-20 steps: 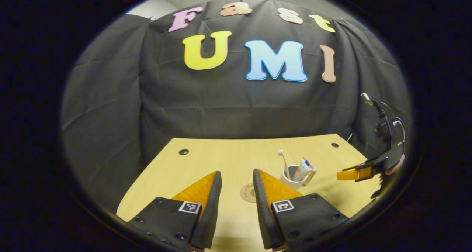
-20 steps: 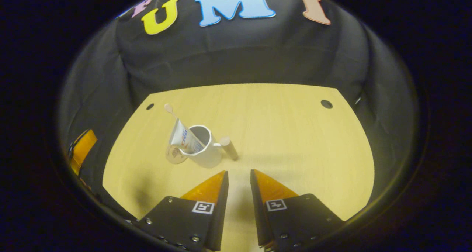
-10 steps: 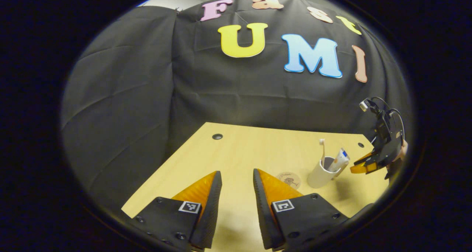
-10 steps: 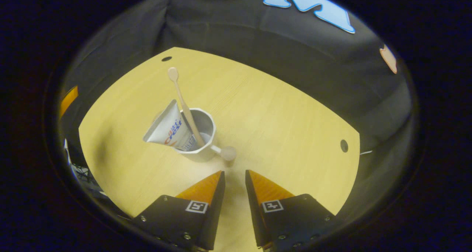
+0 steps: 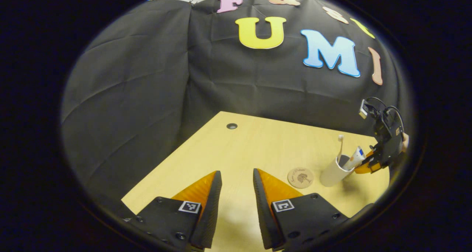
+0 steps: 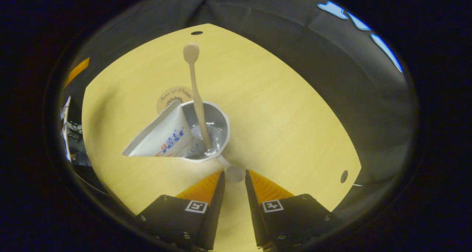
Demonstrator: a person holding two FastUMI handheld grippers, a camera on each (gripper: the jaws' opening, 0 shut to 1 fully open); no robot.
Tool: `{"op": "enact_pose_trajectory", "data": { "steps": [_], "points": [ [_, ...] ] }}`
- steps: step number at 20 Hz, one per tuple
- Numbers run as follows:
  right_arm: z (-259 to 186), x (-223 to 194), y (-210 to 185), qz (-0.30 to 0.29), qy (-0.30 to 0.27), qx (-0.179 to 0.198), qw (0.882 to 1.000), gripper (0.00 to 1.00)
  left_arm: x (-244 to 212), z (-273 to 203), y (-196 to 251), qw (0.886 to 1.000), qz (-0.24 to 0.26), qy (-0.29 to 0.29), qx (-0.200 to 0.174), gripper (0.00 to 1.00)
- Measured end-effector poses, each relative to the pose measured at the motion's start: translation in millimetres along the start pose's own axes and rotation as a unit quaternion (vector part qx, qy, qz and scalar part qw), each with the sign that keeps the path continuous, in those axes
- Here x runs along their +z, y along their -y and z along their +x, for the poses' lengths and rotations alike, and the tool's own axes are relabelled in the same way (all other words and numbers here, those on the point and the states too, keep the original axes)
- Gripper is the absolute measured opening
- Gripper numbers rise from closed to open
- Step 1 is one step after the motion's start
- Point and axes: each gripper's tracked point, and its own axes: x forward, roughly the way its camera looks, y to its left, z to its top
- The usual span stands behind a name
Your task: Put the toothbrush and toothpaste on the desktop into the cup, then pick up the cup and place it on the coaster on the desktop.
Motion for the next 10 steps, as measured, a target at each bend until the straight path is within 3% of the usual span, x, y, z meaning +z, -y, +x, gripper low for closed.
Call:
{"op": "enact_pose_trajectory", "data": {
  "steps": [10],
  "points": [
    [19, 14, -7, -0.062, -0.024, 0.047, 0.997, 0.4, -16, 3, -20, 0.999, -0.018, -0.021, 0.041, 0.56]
  ]
}}
